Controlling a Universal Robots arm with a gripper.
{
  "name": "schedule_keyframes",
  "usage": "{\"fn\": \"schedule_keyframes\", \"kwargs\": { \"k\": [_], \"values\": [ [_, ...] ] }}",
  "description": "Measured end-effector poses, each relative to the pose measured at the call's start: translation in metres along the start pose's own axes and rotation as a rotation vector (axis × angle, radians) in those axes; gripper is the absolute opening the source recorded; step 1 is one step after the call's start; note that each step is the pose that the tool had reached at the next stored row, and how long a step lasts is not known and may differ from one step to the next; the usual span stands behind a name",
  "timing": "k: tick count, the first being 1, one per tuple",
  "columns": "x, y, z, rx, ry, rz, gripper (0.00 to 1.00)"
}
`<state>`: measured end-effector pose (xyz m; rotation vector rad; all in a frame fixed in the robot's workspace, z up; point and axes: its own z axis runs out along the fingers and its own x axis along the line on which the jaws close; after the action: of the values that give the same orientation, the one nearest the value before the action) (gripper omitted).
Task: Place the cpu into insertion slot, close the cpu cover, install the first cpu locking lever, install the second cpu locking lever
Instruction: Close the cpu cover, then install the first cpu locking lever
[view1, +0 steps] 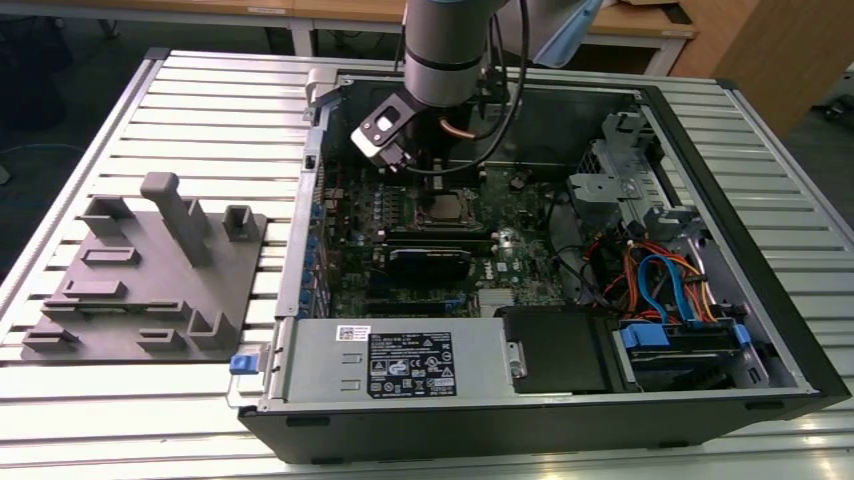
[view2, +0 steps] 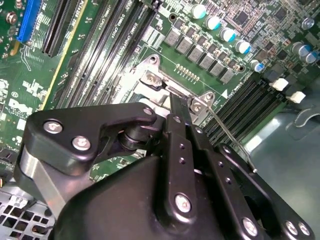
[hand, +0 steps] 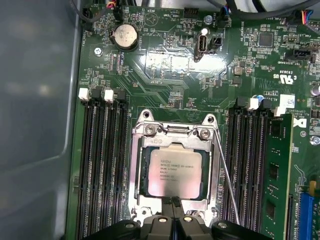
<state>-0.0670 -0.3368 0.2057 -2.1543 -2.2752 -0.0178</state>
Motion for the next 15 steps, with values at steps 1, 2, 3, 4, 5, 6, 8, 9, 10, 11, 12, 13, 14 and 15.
{"fn": "schedule_keyframes", "kwargs": {
  "k": [1,2,3,4,5,6,8,9,10,11,12,13,14,15],
  "values": [
    [-0.0001,0.0021,0.0000,-0.0001,0.0000,0.000,0.10],
    [-0.0003,0.0041,0.0001,-0.0001,0.0001,0.000,0.10],
    [-0.0004,0.0073,0.0001,-0.0001,0.0002,0.000,0.10],
    [-0.0006,0.0103,0.0001,-0.0001,0.0001,0.000,0.10],
    [-0.0007,0.0134,0.0002,-0.0001,0.0001,0.000,0.10],
    [-0.0009,0.0165,0.0002,-0.0002,0.0001,0.000,0.10],
    [-0.0012,0.0203,0.0002,-0.0001,0.0000,0.000,0.10],
    [-0.0013,0.0213,0.0002,-0.0002,0.0001,0.000,0.10],
    [-0.0013,0.0215,0.0002,-0.0001,0.0001,0.000,0.10],
    [-0.0013,0.0215,0.0003,-0.0002,0.0002,0.000,0.10],
    [-0.0013,0.0223,0.0003,-0.0001,0.0001,0.000,0.10],
    [-0.0013,0.0230,0.0002,-0.0001,0.0001,0.000,0.10],
    [-0.0013,0.0230,0.0002,-0.0001,0.0001,0.000,0.10],
    [-0.0012,0.0231,0.0001,-0.0001,0.0001,0.000,0.10]
  ]
}}
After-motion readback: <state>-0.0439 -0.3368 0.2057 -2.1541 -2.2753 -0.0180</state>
